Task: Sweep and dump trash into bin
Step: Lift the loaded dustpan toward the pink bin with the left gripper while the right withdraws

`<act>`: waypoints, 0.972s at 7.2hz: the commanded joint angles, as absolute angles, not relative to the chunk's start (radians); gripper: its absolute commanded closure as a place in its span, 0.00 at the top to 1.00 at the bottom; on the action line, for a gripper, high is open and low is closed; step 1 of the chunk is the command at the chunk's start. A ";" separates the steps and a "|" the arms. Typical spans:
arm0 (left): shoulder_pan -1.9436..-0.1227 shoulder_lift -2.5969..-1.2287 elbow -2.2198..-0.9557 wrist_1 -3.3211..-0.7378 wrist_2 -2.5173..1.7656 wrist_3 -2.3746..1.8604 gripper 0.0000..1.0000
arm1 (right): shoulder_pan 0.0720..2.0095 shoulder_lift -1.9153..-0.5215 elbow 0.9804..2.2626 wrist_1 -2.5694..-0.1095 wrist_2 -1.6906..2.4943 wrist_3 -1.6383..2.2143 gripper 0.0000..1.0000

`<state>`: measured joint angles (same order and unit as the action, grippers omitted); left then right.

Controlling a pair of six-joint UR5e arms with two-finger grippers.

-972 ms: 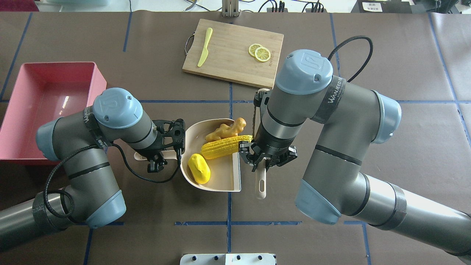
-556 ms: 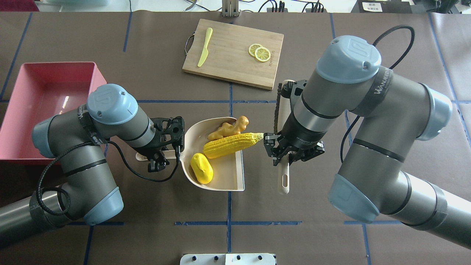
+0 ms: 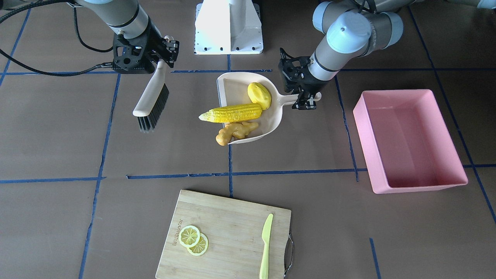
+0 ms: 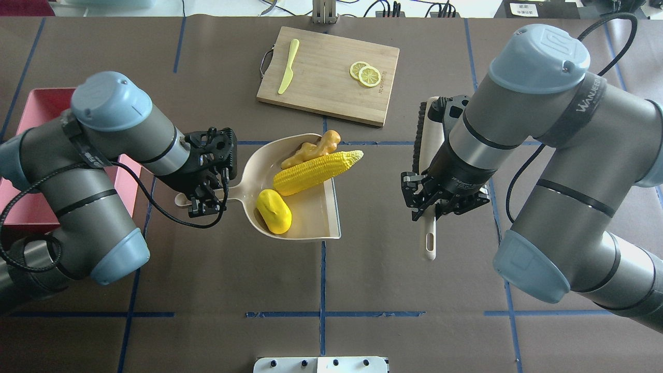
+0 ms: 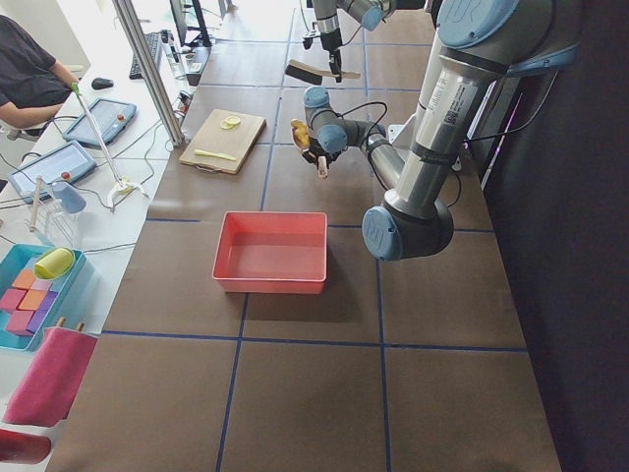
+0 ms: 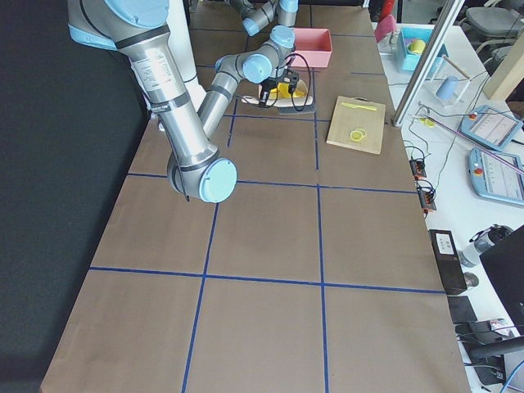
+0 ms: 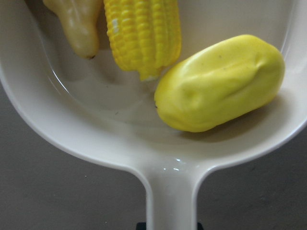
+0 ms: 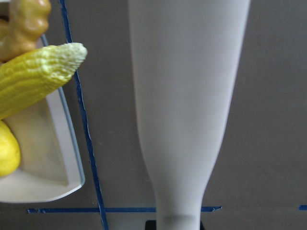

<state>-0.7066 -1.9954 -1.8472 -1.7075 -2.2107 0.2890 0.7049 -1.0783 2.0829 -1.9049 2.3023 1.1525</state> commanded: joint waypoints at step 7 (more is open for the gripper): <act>-1.231 -1.634 -2.022 -1.700 -2.454 0.582 0.00 | 0.811 -1.161 2.069 -1.907 2.289 1.006 0.00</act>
<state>-1.1694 -1.6943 -2.0221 -1.7034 -2.4517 0.4935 0.7991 -1.1548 2.0703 -1.9067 2.2889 1.0165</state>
